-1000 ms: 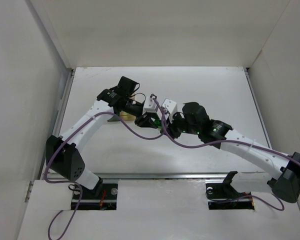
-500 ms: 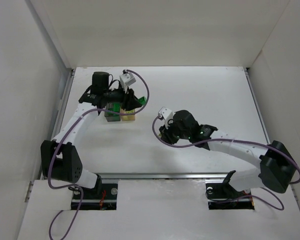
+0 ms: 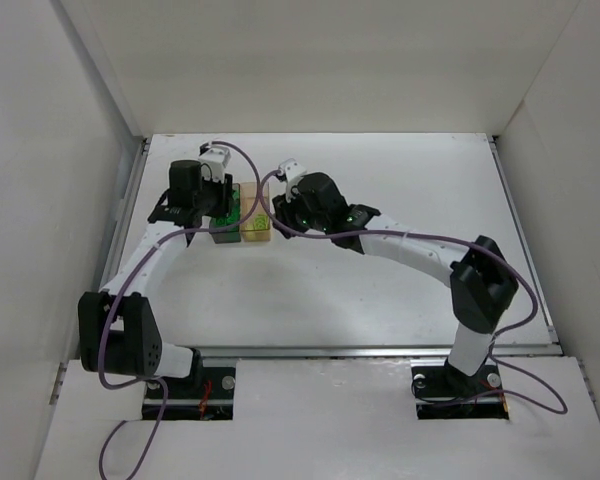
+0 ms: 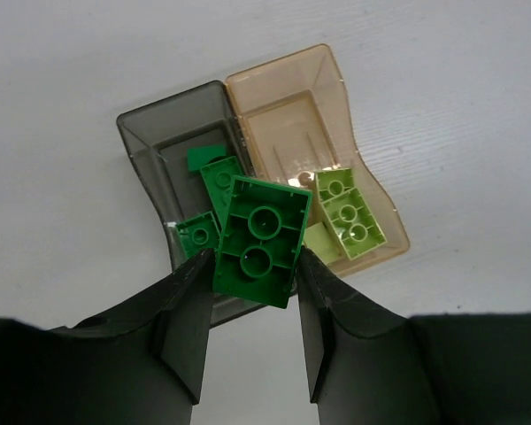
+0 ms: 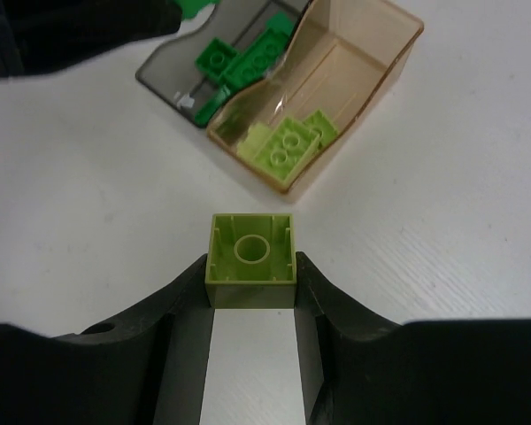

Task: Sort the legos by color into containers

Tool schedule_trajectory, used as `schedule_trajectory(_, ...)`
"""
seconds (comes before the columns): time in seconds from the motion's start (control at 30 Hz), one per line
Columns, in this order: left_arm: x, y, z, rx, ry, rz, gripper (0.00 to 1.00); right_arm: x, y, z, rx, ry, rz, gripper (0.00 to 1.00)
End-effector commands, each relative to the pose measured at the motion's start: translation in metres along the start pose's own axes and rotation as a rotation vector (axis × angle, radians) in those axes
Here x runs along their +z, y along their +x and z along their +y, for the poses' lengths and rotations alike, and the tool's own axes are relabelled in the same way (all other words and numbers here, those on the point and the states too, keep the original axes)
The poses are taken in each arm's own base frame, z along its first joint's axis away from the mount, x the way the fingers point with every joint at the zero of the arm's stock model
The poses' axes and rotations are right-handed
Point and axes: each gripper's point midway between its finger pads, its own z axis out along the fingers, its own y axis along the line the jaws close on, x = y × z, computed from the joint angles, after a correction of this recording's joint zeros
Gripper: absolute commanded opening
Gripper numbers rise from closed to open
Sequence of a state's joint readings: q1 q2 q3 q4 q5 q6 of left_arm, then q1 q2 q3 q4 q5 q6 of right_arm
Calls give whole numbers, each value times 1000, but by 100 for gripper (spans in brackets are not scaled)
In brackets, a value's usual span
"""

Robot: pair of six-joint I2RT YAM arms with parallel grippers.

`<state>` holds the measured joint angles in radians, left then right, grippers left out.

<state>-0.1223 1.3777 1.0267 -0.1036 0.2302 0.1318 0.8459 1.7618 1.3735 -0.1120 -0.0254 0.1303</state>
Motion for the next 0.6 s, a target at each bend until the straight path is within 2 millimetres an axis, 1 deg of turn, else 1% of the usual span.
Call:
schedule_trajectory(0.0, 0, -5, 22, -27, -125, -48, 4, 11, -51, 4, 79, 35, -128, 0)
schedule_trajectory(0.03, 3, 6, 28, -41, -159, -21, 4, 22, -46, 2, 106, 50, -116, 0)
schedule_trajectory(0.07, 5, 7, 34, -46, -176, -19, 6, 26, -47, 2, 106, 50, -116, 0)
schedule_trajectory(0.1, 9, 18, 34, -37, -175, 9, 10, 35, -50, 3, 118, 49, -118, 0)
schedule_trajectory(0.17, 12, 29, 35, -32, -173, 45, 18, 42, -51, 2, 131, 58, -116, 0)
schedule_trajectory(0.2, 12, 32, 34, -33, -172, 54, 24, 45, -53, 0, 132, 69, -119, 0)
schedule_trajectory(0.23, 16, 36, 32, -35, -157, 69, 32, 50, -52, 0, 131, 70, -114, 0)
schedule_trajectory(0.27, 18, 42, 30, -38, -142, 90, 49, 50, -57, -1, 142, 82, -126, 0)
schedule_trajectory(0.3, 19, 42, 28, -39, -130, 90, 58, 54, -49, -3, 141, 88, -104, 0)
schedule_trajectory(0.33, 18, 45, 25, -41, -116, 99, 65, 52, -56, -2, 141, 85, -117, 0)
schedule_trajectory(0.37, 18, 42, 23, -42, -105, 99, 69, 52, -56, -2, 141, 84, -117, 0)
schedule_trajectory(0.4, 18, 42, 21, -54, -95, 97, 81, 55, -57, -2, 141, 84, -119, 0)
schedule_trajectory(0.43, 17, 40, 21, -55, -94, 100, 87, 55, -57, -2, 141, 84, -119, 0)
schedule_trajectory(0.47, 16, 35, 20, -65, -95, 94, 88, 55, -56, 0, 141, 75, -117, 0)
schedule_trajectory(0.53, 12, 34, 27, -84, -140, 109, 90, 58, -56, 0, 141, 76, -115, 0)
schedule_trajectory(0.57, 9, 25, 30, -91, -161, 98, 90, 57, -60, 0, 141, 73, -124, 0)
